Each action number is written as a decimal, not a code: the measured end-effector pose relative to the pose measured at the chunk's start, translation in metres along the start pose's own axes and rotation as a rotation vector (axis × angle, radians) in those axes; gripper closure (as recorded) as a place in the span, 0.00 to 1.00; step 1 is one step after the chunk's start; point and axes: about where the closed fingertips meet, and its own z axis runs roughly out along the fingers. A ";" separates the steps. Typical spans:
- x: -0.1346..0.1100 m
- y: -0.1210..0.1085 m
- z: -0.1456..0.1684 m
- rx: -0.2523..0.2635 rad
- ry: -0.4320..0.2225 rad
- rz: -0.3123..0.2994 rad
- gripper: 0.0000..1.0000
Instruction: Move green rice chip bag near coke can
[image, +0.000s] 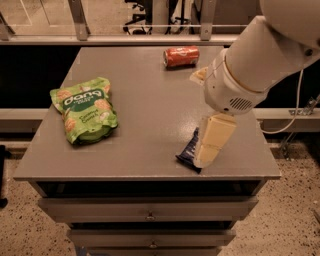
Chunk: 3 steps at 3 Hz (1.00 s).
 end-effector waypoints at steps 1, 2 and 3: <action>-0.020 -0.002 0.011 0.008 -0.042 -0.019 0.00; -0.061 -0.013 0.038 0.016 -0.104 -0.046 0.00; -0.104 -0.030 0.073 0.014 -0.158 -0.042 0.00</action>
Offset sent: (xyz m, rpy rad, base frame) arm 0.0522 0.1405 -0.0186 0.1671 -0.0582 0.1073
